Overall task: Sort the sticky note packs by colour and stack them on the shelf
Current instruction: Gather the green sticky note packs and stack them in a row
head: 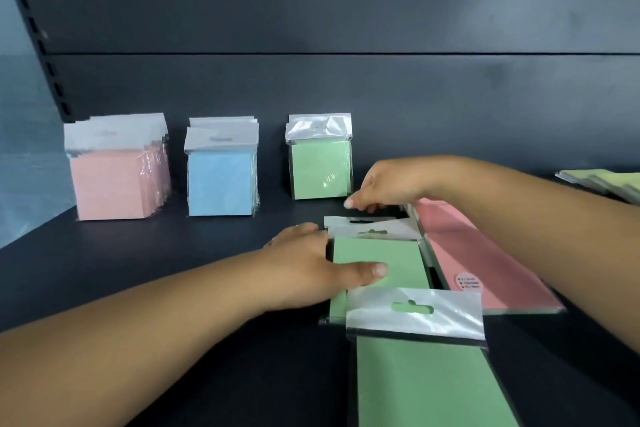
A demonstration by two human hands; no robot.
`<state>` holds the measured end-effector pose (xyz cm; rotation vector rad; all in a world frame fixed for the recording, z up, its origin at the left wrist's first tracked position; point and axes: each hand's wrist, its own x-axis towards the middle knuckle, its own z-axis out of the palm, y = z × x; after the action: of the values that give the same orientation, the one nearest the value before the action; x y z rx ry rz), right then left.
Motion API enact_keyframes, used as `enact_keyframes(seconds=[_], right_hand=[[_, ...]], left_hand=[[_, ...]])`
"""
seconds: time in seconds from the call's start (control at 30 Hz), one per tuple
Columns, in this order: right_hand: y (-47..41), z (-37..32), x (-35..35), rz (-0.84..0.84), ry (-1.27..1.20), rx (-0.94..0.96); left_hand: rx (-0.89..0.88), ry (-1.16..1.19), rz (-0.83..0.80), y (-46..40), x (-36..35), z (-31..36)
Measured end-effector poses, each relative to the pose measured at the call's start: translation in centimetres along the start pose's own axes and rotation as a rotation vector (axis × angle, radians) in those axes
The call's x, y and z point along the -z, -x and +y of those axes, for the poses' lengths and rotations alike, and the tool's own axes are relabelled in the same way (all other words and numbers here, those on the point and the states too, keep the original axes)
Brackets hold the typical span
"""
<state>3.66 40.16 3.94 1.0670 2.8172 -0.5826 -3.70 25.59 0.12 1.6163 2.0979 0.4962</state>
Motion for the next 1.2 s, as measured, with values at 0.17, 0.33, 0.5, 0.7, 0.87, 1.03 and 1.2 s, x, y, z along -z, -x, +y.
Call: enact_keyframes(seconds=[0.17, 0.33, 0.5, 0.7, 0.87, 1.03, 1.2], right_hand=[[-1.1, -0.2, 0.4, -0.139, -0.020, -0.022], [-2.1, -0.3, 0.6, -0.179, -0.027, -0.068], [-2.7, -0.3, -0.2, -0.066, -0.047, -0.023], [-3.4, -0.1, -0.4, -0.127, -0.308, -0.036], [-3.3, 0.3, -0.1, -0.132, -0.361, -0.006], [-2.7, 0.8, 0.7, -0.137, -0.338, 0.049], [-2.5, 0.5, 1.4, -0.057, -0.442, 0.083]], left_hand=[[-0.009, -0.048, 0.026, -0.7, -0.4, -0.9], [-0.022, -0.096, 0.041, -0.8, -0.6, -1.2], [0.004, -0.130, 0.046, -1.0, -0.8, -1.7], [0.020, -0.140, 0.034, -1.0, -0.9, -1.7], [-0.021, -0.109, 0.081, -0.9, -1.0, -1.6], [-0.025, -0.090, 0.118, -0.9, -0.9, -1.5], [-0.010, 0.091, 0.115, -0.7, -0.6, -1.3]])
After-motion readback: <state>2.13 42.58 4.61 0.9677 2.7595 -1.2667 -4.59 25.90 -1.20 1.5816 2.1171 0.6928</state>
